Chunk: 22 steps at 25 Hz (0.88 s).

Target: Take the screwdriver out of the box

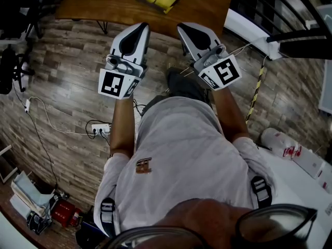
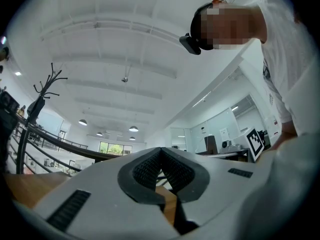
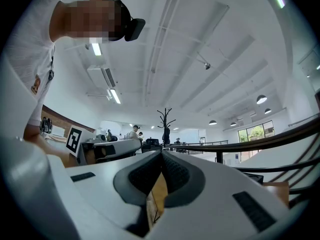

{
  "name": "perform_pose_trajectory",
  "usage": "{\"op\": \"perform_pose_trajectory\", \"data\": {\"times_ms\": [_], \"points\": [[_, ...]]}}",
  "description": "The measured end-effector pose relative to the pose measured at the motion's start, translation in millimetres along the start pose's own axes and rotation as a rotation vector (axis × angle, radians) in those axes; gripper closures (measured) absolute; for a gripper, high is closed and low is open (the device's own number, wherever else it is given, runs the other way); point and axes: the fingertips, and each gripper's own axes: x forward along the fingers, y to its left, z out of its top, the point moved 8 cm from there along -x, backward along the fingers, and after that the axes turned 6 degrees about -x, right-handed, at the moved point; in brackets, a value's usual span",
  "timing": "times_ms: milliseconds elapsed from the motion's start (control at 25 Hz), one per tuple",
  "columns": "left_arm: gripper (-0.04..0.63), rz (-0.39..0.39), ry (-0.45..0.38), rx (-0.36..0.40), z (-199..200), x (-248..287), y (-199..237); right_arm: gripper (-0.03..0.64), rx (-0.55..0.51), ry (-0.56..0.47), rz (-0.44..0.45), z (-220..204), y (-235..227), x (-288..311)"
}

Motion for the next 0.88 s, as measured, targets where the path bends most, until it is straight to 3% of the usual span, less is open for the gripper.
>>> {"op": "perform_pose_trajectory", "data": {"times_ms": [440,880], "points": [[0.576,-0.013,0.039,0.028,-27,94,82,0.585,-0.003,0.007,-0.006,-30,-105,70],[0.577,-0.011,0.142,0.047,-73,200,155,0.585,0.023,0.041,0.001,-68,-219,128]]}}
